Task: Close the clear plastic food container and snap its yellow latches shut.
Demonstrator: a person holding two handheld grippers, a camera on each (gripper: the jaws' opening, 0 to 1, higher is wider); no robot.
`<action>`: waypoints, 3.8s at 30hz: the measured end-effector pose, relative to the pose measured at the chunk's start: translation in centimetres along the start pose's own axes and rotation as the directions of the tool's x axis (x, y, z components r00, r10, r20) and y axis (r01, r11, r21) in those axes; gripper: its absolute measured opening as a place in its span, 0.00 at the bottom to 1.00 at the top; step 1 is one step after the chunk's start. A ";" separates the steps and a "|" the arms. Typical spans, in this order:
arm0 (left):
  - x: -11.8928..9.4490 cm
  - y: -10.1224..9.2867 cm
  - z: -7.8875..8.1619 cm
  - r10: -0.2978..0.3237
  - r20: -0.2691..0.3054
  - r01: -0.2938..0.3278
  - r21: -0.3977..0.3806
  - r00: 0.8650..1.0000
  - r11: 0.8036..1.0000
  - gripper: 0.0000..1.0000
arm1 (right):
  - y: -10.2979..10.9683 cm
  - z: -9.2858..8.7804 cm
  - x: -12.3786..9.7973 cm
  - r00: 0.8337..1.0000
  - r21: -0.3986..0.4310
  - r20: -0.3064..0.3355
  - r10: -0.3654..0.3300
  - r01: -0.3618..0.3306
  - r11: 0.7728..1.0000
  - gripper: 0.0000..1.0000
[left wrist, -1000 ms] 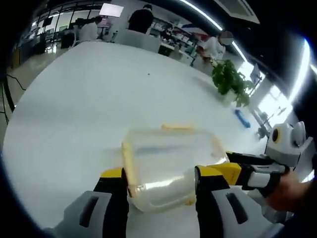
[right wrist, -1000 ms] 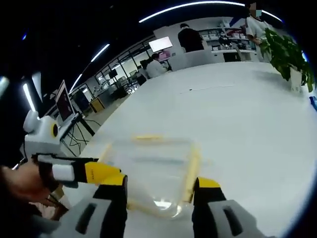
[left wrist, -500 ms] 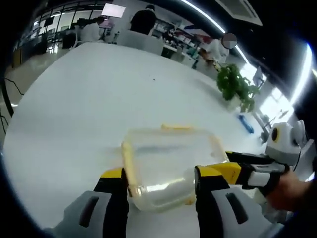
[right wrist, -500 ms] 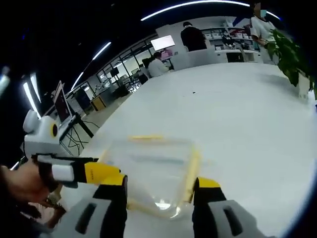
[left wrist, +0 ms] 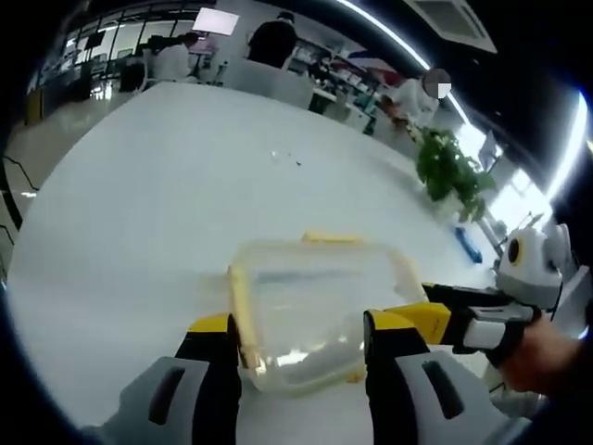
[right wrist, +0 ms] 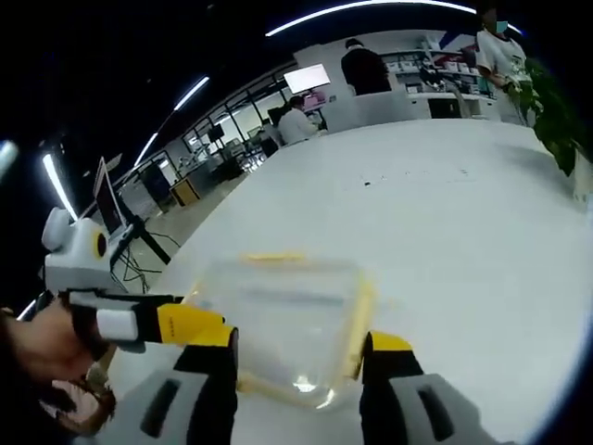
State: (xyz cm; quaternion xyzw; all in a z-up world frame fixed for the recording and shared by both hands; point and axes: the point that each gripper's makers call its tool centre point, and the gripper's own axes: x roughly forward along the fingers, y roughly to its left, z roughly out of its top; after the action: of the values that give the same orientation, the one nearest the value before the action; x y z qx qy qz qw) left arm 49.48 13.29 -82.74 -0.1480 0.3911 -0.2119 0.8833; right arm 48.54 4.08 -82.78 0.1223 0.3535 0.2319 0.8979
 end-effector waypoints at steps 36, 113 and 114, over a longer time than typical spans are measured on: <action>3.1 1.5 4.2 0.008 0.007 -0.008 0.003 1.000 1.000 0.53 | -1.8 3.9 3.5 0.998 0.042 0.047 -0.038 0.036 0.998 0.54; -21.9 0.0 -6.6 0.082 0.185 -0.129 0.262 0.979 0.956 0.99 | 0.1 -9.5 -24.7 0.992 -0.202 0.125 -0.035 0.060 0.978 1.00; -22.2 -0.1 -6.9 0.083 0.181 -0.129 0.264 0.980 0.956 0.99 | -0.1 -9.9 -25.2 0.992 -0.202 0.124 -0.033 0.058 0.978 1.00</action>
State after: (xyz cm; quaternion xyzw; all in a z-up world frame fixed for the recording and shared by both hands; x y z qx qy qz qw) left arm 30.83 23.44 -73.27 -0.0200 0.2897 -0.2031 0.9351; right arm 25.52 -8.10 -75.35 0.0346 0.2757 0.2388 0.9305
